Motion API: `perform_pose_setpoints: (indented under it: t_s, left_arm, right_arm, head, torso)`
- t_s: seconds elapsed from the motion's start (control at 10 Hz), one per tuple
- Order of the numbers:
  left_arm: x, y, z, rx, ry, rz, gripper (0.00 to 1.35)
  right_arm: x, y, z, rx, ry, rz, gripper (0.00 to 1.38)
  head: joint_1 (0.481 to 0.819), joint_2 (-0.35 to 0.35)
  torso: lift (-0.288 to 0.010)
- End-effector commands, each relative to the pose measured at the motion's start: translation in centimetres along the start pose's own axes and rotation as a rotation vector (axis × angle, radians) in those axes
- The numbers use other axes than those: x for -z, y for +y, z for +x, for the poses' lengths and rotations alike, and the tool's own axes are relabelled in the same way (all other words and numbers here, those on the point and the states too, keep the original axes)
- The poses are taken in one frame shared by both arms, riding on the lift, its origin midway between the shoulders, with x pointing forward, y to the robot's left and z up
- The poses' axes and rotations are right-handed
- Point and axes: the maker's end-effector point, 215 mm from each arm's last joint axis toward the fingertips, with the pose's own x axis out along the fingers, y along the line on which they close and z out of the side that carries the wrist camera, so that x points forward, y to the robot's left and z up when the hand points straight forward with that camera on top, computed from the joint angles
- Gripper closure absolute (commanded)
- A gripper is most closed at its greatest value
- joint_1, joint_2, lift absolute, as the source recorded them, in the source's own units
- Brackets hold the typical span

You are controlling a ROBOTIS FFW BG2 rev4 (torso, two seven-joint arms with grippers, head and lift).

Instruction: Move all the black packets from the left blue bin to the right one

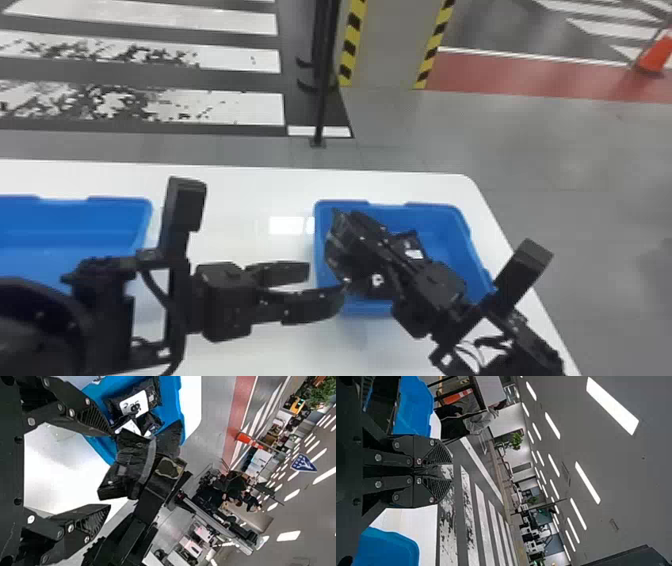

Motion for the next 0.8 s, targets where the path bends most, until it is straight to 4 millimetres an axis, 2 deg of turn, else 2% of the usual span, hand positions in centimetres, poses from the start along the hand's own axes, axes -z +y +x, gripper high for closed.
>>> perform_pose_setpoints:
  t_s: [0.0,0.2,0.4,0.5,0.7]
  left_arm:
    - [0.7,0.0,-0.8,0.000,-0.012,-0.027,0.22]
    - [1.6,-0.7,-2.1,-0.004,-0.024,-0.039,0.22]
    - [2.6,-0.2,-3.5,-0.024,-0.049,-0.070,0.22]
    - [3.1,0.1,-4.2,-0.038,-0.065,-0.084,0.22]
    - [3.2,0.9,-5.4,-0.066,-0.096,-0.098,0.22]
  right_arm:
    - [-0.3,-2.1,0.3,0.029,-0.002,-0.027,1.27]
    - [0.9,-5.7,1.5,0.071,0.015,-0.049,1.27]
    - [1.9,-11.1,1.8,0.166,0.036,-0.109,1.27]
    - [3.3,-13.7,1.2,0.221,0.063,-0.108,1.24]
    - [4.8,-16.7,0.2,0.272,0.085,-0.084,0.90]
  head:
    - [0.695,-0.194]
    - [0.695,-0.205]
    - [0.695,-0.215]
    - [0.695,-0.220]
    - [0.695,-0.246]
  torso:
    - [-0.144]
    - [-0.144]
    - [-0.144]
    - [-0.144]
    - [-0.144]
